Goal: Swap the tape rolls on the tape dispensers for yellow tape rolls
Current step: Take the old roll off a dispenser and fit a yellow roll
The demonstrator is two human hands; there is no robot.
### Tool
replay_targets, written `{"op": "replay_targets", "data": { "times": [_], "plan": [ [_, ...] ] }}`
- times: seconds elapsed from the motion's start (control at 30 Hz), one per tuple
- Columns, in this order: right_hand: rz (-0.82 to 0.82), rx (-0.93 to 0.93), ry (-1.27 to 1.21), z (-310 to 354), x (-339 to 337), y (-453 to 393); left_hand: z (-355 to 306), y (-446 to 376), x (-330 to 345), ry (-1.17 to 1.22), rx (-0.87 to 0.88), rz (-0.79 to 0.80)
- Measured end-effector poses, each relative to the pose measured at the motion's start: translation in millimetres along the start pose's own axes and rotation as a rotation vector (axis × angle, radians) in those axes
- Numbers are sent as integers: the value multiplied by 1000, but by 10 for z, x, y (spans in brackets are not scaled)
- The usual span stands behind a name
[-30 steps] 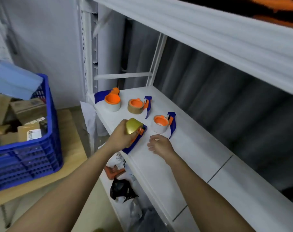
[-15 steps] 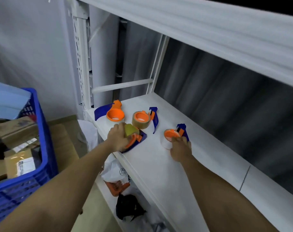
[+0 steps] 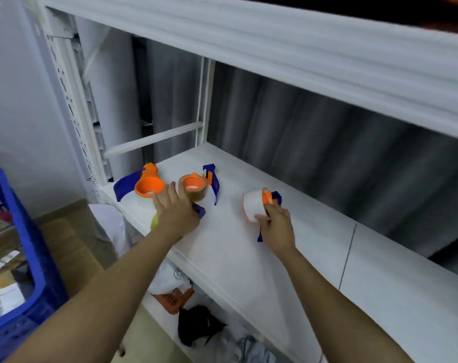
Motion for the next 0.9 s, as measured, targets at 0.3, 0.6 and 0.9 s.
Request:
{"op": "replay_targets", "data": {
  "times": [0.3,0.6,0.9],
  "plan": [
    [-39,109,-336,-376,-899,782,-1851,624,-18,908,397,400],
    [-159,64,-240,-1241,-2274,1754,-3064,1453,196,1017,543,518],
    [238,397,-418,-2098,-3206,2400,-3899,2138,474,857,663,632]
  ]
}}
Point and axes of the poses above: each hand's wrist, its own y-axis away from the middle knuckle, its own x-axis out of the palm, z = x × y, the point moved 3 cm from there along -y, towards the middle knuckle, and after that the axes turned 9 degrees about x, right-handed, at the moved point
